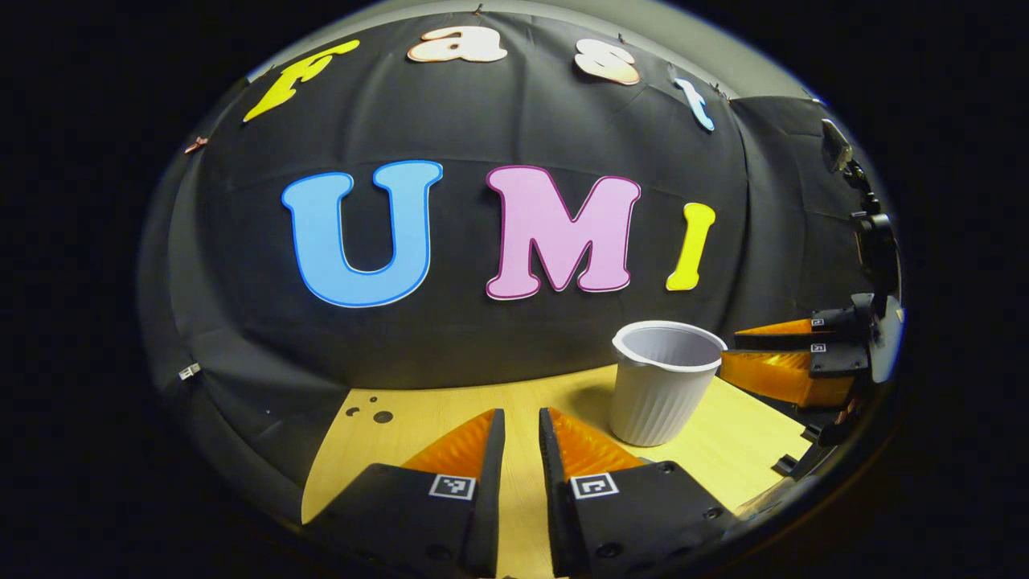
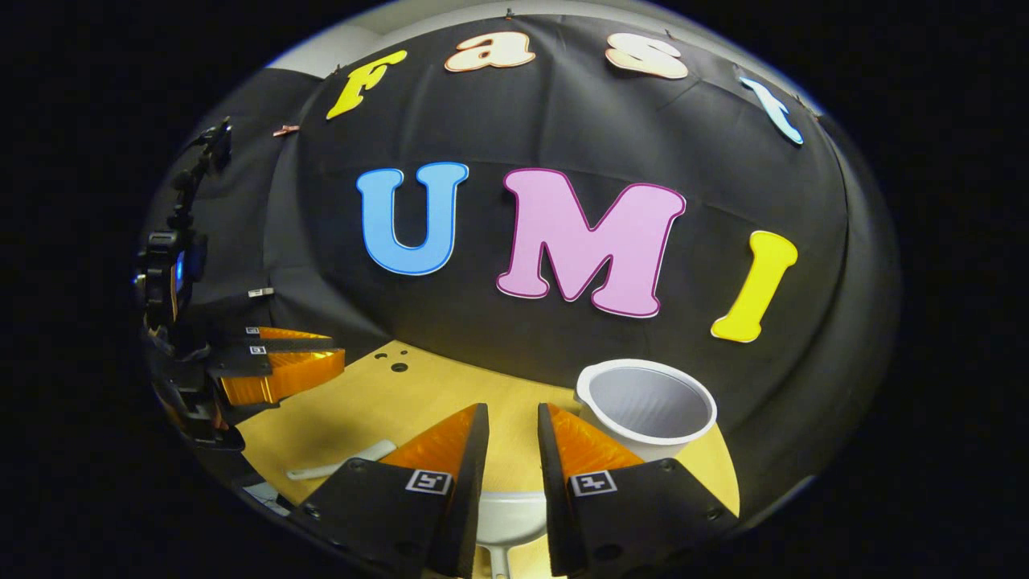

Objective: Pick up the small broom and dustpan from the desktop, sweep the trash into the dustpan with the broom, and then empty the trash into the garbage bin.

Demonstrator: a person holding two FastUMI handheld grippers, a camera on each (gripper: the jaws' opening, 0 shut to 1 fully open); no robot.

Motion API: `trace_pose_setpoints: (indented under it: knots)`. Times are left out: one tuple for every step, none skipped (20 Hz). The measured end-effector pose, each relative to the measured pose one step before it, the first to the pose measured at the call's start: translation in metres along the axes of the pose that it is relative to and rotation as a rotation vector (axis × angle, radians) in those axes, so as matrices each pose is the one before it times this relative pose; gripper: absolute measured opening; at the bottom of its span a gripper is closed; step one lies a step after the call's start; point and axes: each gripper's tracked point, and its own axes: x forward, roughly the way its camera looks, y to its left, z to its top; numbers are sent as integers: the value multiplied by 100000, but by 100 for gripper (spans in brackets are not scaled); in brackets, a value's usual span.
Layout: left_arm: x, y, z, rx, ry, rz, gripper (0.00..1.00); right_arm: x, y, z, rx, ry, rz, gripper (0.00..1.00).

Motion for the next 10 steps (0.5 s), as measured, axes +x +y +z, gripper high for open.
trace_pose_setpoints:
  knots:
    - [161,131,73,-316,467,365,29,-4,76,0,721,494,261,39]
    - [-69,-111,-92,-205,211,273,29,159,9,113,607,35,-419,39]
    - [-16,39,-149,-66,263,506,29,31,-143,23,445,1,-590,39]
    - [-63,34,51,-4,210,246,29,133,-7,-31,664,-10,-58,39]
    - [83,5,-52,31,119,-27,29,18,39,23,431,171,-248,39]
    - [-54,84,66,175,92,278,29,134,1,-75,89,496,60,39]
    - [69,53,-15,104,130,137,29,-14,-70,-114,-206,74,-159,36]
    - [-7,83,11,163,88,212,29,-28,-2,-6,-381,216,-231,39]
    - [49,15,16,118,218,-17,29,19,-63,-28,-71,-223,-218,39]
    - [83,84,111,142,205,84,29,93,121,2,-104,-55,-189,39]
